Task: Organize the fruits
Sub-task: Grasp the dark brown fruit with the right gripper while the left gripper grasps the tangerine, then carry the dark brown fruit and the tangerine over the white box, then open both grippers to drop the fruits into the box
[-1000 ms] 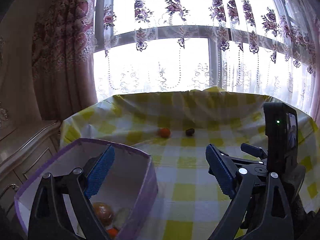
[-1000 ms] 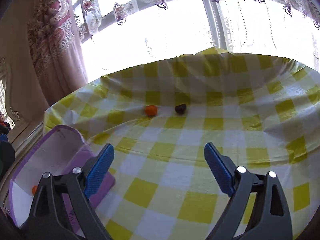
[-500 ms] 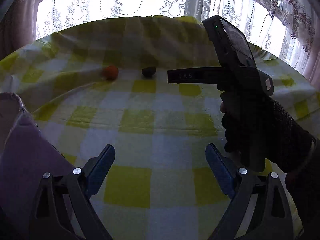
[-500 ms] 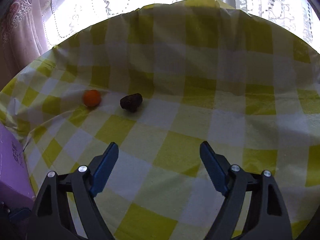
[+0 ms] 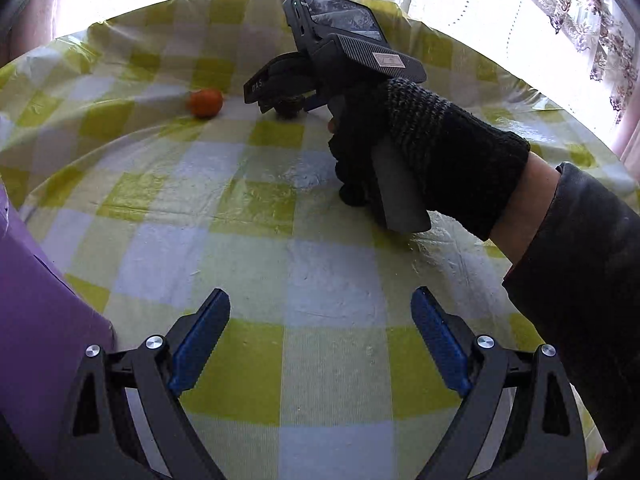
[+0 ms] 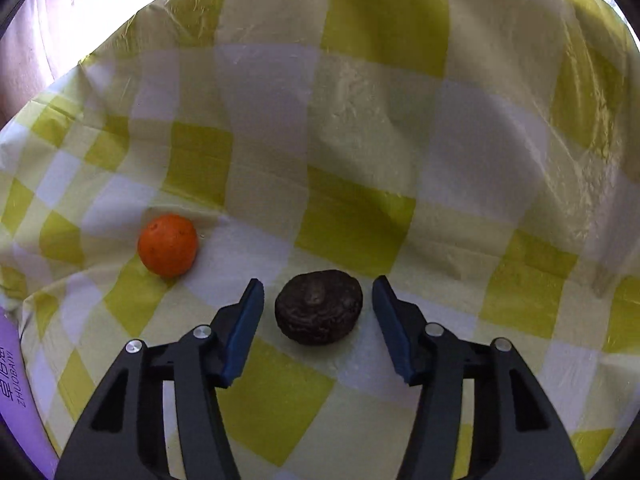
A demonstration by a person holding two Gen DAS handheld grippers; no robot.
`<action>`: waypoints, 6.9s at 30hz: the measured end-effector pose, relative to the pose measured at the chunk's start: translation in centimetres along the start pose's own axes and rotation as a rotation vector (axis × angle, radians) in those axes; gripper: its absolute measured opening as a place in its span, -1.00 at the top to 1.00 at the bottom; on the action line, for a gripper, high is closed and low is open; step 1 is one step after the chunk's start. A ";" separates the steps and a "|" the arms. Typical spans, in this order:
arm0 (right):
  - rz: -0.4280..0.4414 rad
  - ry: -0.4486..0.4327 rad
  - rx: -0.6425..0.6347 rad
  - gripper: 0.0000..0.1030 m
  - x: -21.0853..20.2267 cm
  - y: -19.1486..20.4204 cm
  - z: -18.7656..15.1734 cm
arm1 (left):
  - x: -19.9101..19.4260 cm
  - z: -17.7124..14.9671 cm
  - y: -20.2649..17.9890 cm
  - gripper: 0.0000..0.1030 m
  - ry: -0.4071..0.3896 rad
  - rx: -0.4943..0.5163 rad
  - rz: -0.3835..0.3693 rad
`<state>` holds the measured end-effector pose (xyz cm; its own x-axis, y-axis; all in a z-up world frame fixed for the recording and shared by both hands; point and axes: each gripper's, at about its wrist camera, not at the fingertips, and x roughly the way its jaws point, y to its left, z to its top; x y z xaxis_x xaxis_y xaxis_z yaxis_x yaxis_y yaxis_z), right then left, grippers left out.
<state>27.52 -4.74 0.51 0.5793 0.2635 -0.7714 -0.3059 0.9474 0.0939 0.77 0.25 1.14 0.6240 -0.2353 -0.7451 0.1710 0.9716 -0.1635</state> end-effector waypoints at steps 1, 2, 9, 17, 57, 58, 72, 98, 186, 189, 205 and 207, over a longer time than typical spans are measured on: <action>0.002 -0.001 0.002 0.22 0.0 0.0 0.0 | 0.2 0.1 0.1 -0.73 0.005 -0.010 -0.003; 0.009 -0.002 0.006 0.23 -0.1 -0.1 -0.1 | 0.4 0.2 0.3 -0.73 0.010 -0.021 -0.007; 0.007 -0.065 0.068 0.24 -3.8 -3.2 -2.8 | 1.3 1.6 1.1 -0.73 0.011 -0.093 0.006; 0.145 -0.166 0.398 0.24 -6.9 -11.8 -6.7 | 5.0 6.9 2.8 -0.70 -0.034 -0.263 0.059; 0.192 -0.147 0.414 0.24 -6.4 -12.7 -6.3 | 6.4 11.4 3.7 0.27 -0.118 -0.378 0.164; 0.189 -0.150 0.418 0.24 -6.4 -12.8 -6.3 | 6.1 10.8 3.2 0.27 -0.114 -0.374 0.151; 0.037 -0.152 0.366 0.24 -10.7 -11.5 -10.5 | 2.4 4.2 -0.1 0.27 -0.100 -0.244 0.044; -0.023 -0.081 0.398 0.24 -26.3 -2.8 -30.9 | -7.5 -8.1 -1.6 0.27 -0.061 -0.087 -0.093; 0.012 0.162 -0.553 -0.91 -22.9 37.6 -18.8 | -27.2 -8.5 24.0 -0.90 -0.093 -0.258 0.535; 0.003 0.201 -0.547 -0.91 -23.1 37.5 -19.2 | -27.1 -8.6 24.1 -0.90 -0.070 -0.264 0.544; 0.061 0.287 -0.485 -0.92 -23.7 37.3 -19.5 | -25.4 -8.9 24.8 -0.90 0.066 -0.308 0.448; 0.064 0.291 -0.483 -0.92 -23.6 37.3 -19.6 | -25.4 -8.9 24.7 -0.90 0.067 -0.308 0.449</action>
<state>-12.35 20.83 9.92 0.3373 0.1922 -0.9216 -0.6845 0.7222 -0.0998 -17.66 30.49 10.30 0.5326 0.1971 -0.8231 -0.3387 0.9409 0.0061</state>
